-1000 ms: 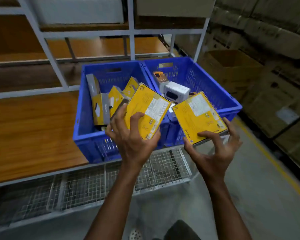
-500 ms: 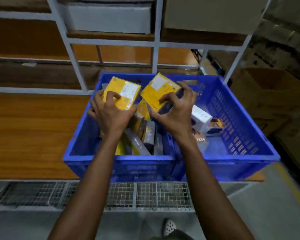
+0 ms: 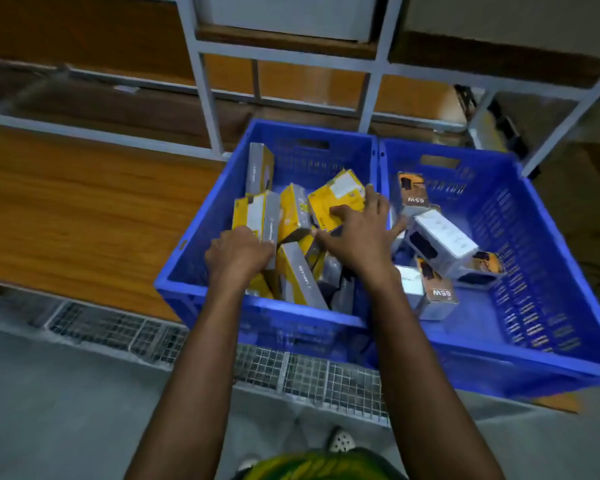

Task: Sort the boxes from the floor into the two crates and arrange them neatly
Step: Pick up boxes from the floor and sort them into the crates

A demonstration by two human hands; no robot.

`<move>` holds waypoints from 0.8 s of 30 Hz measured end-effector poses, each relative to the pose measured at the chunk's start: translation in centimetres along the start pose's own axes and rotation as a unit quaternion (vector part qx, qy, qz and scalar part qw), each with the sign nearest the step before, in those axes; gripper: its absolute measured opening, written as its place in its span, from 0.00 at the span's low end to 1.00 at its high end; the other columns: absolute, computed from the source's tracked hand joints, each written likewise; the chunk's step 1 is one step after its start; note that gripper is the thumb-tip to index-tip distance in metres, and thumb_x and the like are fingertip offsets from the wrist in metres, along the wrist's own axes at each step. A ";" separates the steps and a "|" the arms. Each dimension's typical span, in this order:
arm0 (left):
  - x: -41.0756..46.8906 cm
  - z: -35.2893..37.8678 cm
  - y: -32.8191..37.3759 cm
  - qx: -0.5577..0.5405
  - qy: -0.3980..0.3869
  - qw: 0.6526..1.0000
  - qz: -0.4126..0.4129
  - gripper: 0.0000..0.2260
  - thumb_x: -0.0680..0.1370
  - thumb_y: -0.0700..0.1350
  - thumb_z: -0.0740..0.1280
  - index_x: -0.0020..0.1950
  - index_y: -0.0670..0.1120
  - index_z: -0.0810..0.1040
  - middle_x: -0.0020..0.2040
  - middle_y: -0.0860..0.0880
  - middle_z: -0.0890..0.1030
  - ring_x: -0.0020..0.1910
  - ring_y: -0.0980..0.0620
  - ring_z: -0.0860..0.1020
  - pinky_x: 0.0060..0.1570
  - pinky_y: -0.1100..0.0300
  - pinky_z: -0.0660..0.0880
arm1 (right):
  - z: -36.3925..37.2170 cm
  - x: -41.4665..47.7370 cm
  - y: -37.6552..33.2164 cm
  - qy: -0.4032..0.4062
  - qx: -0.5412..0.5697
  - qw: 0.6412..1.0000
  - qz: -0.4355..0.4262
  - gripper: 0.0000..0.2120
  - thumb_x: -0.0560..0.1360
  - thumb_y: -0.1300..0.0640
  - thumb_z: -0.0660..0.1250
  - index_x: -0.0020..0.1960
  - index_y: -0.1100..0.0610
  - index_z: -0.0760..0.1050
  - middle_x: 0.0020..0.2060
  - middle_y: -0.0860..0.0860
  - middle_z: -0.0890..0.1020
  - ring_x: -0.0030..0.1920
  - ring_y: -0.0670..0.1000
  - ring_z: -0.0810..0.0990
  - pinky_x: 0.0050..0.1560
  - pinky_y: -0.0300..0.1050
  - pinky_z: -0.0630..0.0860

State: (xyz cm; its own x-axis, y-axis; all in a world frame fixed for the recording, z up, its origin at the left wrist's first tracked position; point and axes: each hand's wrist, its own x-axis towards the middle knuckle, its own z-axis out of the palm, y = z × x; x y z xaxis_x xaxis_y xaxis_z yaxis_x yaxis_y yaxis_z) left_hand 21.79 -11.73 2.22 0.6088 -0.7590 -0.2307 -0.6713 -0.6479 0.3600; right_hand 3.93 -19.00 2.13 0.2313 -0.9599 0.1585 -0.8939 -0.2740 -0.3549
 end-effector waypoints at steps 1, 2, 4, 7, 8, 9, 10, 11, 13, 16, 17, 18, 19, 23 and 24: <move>-0.3 0.0 -0.4 0.009 -0.020 1.000 0.008 0.17 0.80 0.56 0.66 0.56 0.42 0.78 0.66 0.36 0.76 0.66 0.34 0.73 0.57 0.46 0.72 | -0.2 -0.1 -0.1 -0.005 -0.006 1.000 -0.006 0.27 0.73 0.34 0.70 0.68 0.45 0.77 0.82 0.58 0.50 0.81 0.59 0.47 0.74 0.73 0.47; -0.6 0.0 -0.8 0.016 -0.035 0.999 0.015 0.12 0.80 0.52 0.65 0.48 0.43 0.76 0.65 0.36 0.77 0.65 0.34 0.74 0.54 0.47 0.72 | -0.4 -0.4 -0.4 -0.010 -0.013 1.000 -0.010 0.28 0.73 0.35 0.70 0.69 0.47 0.76 0.81 0.60 0.50 0.80 0.60 0.48 0.75 0.69 0.48; -1.3 0.1 -1.4 0.029 -0.037 0.998 0.029 0.12 0.81 0.51 0.65 0.47 0.43 0.75 0.63 0.37 0.78 0.62 0.35 0.76 0.50 0.48 0.70 | -0.5 -1.6 -0.8 -0.013 -0.032 0.999 -0.006 0.30 0.74 0.36 0.70 0.71 0.50 0.75 0.80 0.63 0.51 0.79 0.63 0.50 0.76 0.63 0.51; -2.2 0.0 -1.4 0.013 0.023 0.998 0.054 0.17 0.80 0.54 0.65 0.61 0.42 0.78 0.63 0.39 0.78 0.62 0.35 0.76 0.49 0.49 0.70 | -0.1 -3.6 -1.6 -0.002 -0.051 0.999 0.012 0.30 0.75 0.39 0.70 0.72 0.53 0.73 0.80 0.65 0.50 0.79 0.66 0.50 0.75 0.60 0.52; -2.5 0.1 -1.5 0.005 0.031 0.997 0.071 0.18 0.80 0.54 0.66 0.60 0.42 0.78 0.62 0.39 0.79 0.61 0.35 0.76 0.48 0.49 0.70 | 0.0 -3.6 -2.0 0.003 -0.049 0.999 0.019 0.29 0.76 0.41 0.70 0.72 0.53 0.73 0.80 0.66 0.49 0.79 0.67 0.50 0.75 0.60 0.52; -2.9 0.1 -1.6 -0.001 0.026 0.995 0.093 0.17 0.79 0.55 0.67 0.58 0.42 0.78 0.61 0.39 0.79 0.60 0.35 0.77 0.46 0.50 0.69 | 0.2 -3.3 -2.3 0.010 -0.041 0.999 0.028 0.27 0.75 0.44 0.71 0.71 0.53 0.74 0.80 0.66 0.49 0.79 0.67 0.51 0.75 0.60 0.52; -3.1 0.3 -1.9 -0.008 0.015 0.994 0.110 0.16 0.78 0.55 0.68 0.55 0.43 0.77 0.58 0.40 0.80 0.58 0.35 0.78 0.44 0.51 0.69 | 0.3 -2.6 -2.3 0.020 -0.029 0.999 0.038 0.25 0.75 0.48 0.71 0.69 0.54 0.76 0.80 0.65 0.50 0.78 0.67 0.53 0.75 0.59 0.53; -3.2 0.5 -2.1 -0.016 0.007 0.993 0.120 0.15 0.78 0.56 0.68 0.50 0.44 0.75 0.55 0.41 0.80 0.55 0.36 0.78 0.42 0.52 0.69 | 0.3 -1.7 -2.2 0.030 -0.014 0.998 0.046 0.24 0.73 0.51 0.72 0.69 0.55 0.77 0.80 0.65 0.53 0.78 0.66 0.55 0.74 0.58 0.56; -3.2 0.6 -2.6 -0.034 -0.001 0.991 0.130 0.16 0.76 0.57 0.70 0.46 0.44 0.74 0.50 0.42 0.80 0.49 0.37 0.79 0.39 0.52 0.70 | 0.3 -0.6 -2.1 0.053 0.023 0.997 0.058 0.27 0.72 0.55 0.74 0.70 0.56 0.75 0.80 0.64 0.57 0.78 0.64 0.59 0.73 0.54 0.61; -3.0 0.7 -2.6 -0.067 -0.001 0.988 0.141 0.16 0.75 0.58 0.71 0.44 0.44 0.78 0.44 0.43 0.81 0.45 0.38 0.80 0.38 0.52 0.73 | 0.8 0.1 -2.1 0.112 0.081 0.985 0.108 0.27 0.74 0.59 0.73 0.71 0.59 0.70 0.78 0.65 0.56 0.78 0.65 0.57 0.68 0.52 0.67; -2.9 0.8 -2.4 -0.083 -0.007 0.986 0.146 0.16 0.75 0.58 0.71 0.42 0.45 0.79 0.41 0.44 0.81 0.45 0.39 0.80 0.38 0.52 0.73 | 1.0 0.2 -2.3 0.119 0.081 0.981 0.131 0.27 0.75 0.58 0.74 0.71 0.59 0.69 0.77 0.66 0.56 0.78 0.66 0.56 0.68 0.52 0.68; -2.7 0.8 -2.1 -0.102 -0.015 0.984 0.149 0.15 0.75 0.57 0.71 0.41 0.46 0.79 0.40 0.45 0.81 0.44 0.39 0.80 0.39 0.53 0.74 | 1.1 0.4 -2.6 0.116 0.083 0.979 0.144 0.27 0.75 0.57 0.74 0.71 0.60 0.68 0.76 0.67 0.58 0.77 0.66 0.57 0.68 0.53 0.67; -2.5 0.7 -1.6 -0.126 -0.024 0.980 0.151 0.13 0.75 0.56 0.72 0.40 0.47 0.80 0.39 0.46 0.81 0.45 0.40 0.81 0.39 0.54 0.74 | 1.4 0.8 -2.8 0.100 0.091 0.980 0.146 0.28 0.75 0.57 0.73 0.71 0.61 0.67 0.75 0.67 0.61 0.75 0.66 0.58 0.67 0.53 0.66; -1.3 0.6 0.9 -0.218 -0.022 0.964 0.151 0.13 0.74 0.56 0.73 0.54 0.52 0.83 0.53 0.46 0.84 0.52 0.43 0.81 0.48 0.52 0.78 | 2.8 2.7 -3.0 -0.019 0.169 0.979 0.108 0.36 0.72 0.58 0.72 0.76 0.62 0.62 0.72 0.63 0.69 0.72 0.65 0.65 0.68 0.53 0.65; -0.9 0.7 1.5 -0.235 -0.012 0.961 0.146 0.15 0.74 0.56 0.73 0.57 0.52 0.82 0.57 0.46 0.84 0.55 0.44 0.81 0.52 0.50 0.79 | 3.1 3.2 -2.9 -0.062 0.191 0.975 0.092 0.37 0.73 0.59 0.72 0.78 0.60 0.60 0.74 0.62 0.67 0.74 0.65 0.63 0.68 0.53 0.66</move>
State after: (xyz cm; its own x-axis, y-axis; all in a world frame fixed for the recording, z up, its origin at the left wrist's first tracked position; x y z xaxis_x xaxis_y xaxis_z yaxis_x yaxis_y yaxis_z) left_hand 19.94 -12.07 2.32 0.4103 -0.9088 -0.0762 -0.5432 -0.3106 0.7801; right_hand 8.50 -21.42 0.79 0.1462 -0.9883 -0.0445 -0.7214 -0.0757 -0.6883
